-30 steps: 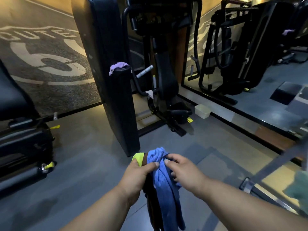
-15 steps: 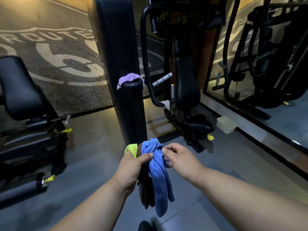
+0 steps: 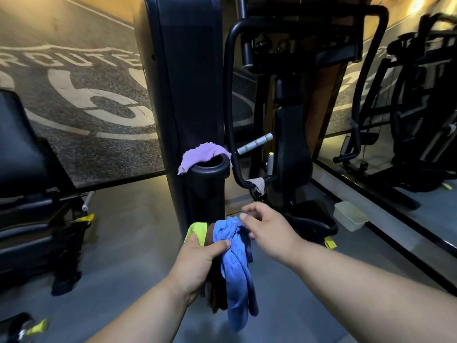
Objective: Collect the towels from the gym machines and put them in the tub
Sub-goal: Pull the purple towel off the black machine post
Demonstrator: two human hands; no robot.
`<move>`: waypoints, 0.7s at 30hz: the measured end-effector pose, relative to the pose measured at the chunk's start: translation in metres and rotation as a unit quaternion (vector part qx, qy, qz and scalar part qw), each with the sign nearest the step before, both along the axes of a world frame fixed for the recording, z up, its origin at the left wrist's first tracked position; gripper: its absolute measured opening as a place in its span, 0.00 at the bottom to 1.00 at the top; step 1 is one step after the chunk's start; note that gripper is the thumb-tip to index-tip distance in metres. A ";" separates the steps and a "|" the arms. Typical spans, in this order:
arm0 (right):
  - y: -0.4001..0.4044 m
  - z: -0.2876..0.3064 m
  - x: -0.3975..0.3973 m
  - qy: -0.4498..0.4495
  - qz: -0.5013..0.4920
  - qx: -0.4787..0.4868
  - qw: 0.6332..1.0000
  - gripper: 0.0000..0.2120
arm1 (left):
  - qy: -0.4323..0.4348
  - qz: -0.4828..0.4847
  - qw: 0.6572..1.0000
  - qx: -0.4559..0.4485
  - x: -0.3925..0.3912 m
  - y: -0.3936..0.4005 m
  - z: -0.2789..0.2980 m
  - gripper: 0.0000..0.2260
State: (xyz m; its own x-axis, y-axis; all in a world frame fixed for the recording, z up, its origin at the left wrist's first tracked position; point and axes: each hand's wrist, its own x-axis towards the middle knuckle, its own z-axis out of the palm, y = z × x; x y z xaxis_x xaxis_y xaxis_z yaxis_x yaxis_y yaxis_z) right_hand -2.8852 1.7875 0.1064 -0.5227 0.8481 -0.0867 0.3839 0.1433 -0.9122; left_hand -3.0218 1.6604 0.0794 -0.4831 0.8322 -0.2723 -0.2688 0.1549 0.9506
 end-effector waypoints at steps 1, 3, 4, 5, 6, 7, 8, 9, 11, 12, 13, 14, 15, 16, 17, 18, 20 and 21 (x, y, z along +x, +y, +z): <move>0.009 0.004 -0.011 -0.008 0.004 0.009 1.000 0.16 | 0.005 0.004 1.000 -0.001 -0.008 0.005 -0.002 0.13; 0.025 0.013 -0.029 -0.017 0.007 0.021 1.000 0.16 | 0.004 0.014 1.000 -0.003 -0.020 0.013 -0.004 0.12; 0.033 0.017 -0.038 -0.012 0.009 0.030 0.999 0.16 | 0.000 0.022 1.000 -0.002 -0.024 0.016 -0.004 0.12; 0.040 0.020 -0.047 -0.007 0.009 0.049 0.999 0.17 | -0.005 0.032 0.999 -0.003 -0.027 0.018 -0.003 0.12; 0.046 0.023 -0.056 -0.007 0.008 0.079 0.997 0.18 | -0.005 0.042 0.999 -0.004 -0.031 0.020 -0.002 0.11; 0.052 0.026 -0.063 -0.012 0.008 0.112 0.994 0.19 | -0.004 0.051 0.999 -0.005 -0.033 0.021 0.000 0.10; 0.057 0.030 -0.070 -0.014 0.012 0.141 0.990 0.20 | -0.005 0.060 0.998 -0.006 -0.036 0.022 0.001 0.08; 0.062 0.035 -0.077 -0.012 0.016 0.163 0.986 0.20 | -0.008 0.070 0.997 -0.006 -0.038 0.022 0.005 0.07; 0.078 0.046 -0.089 -0.006 0.024 0.195 0.980 0.20 | -0.015 0.090 0.996 -0.012 -0.042 0.023 0.011 0.09; 0.086 0.051 -0.095 -0.007 0.032 0.205 0.978 0.21 | -0.020 0.097 0.995 -0.013 -0.042 0.022 0.015 0.10; 0.095 0.056 -0.099 -0.011 0.041 0.207 0.977 0.21 | -0.024 0.105 0.994 -0.014 -0.041 0.022 0.018 0.11; 0.103 0.060 -0.103 -0.017 0.051 0.211 0.976 0.21 | -0.026 0.111 0.993 -0.015 -0.040 0.022 0.020 0.12; 0.112 0.062 -0.107 -0.020 0.066 0.221 0.973 0.22 | -0.025 0.117 0.993 -0.017 -0.039 0.022 0.021 0.13; 0.119 0.065 -0.110 -0.031 0.081 0.237 0.968 0.23 | -0.023 0.124 0.992 -0.018 -0.038 0.023 0.022 0.14; 0.128 0.067 -0.114 -0.043 0.095 0.248 0.963 0.23 | -0.022 0.131 0.991 -0.017 -0.036 0.024 0.022 0.15; 0.134 0.068 -0.116 -0.060 0.109 0.250 0.960 0.23 | -0.022 0.138 0.990 -0.015 -0.034 0.026 0.022 0.15; 0.145 0.069 -0.118 -0.082 0.133 0.241 0.958 0.20 | -0.024 0.154 0.988 -0.012 -0.029 0.029 0.023 0.16; 0.150 0.068 -0.119 -0.087 0.141 0.235 0.958 0.16 | -0.024 0.161 0.987 -0.010 -0.026 0.031 0.023 0.16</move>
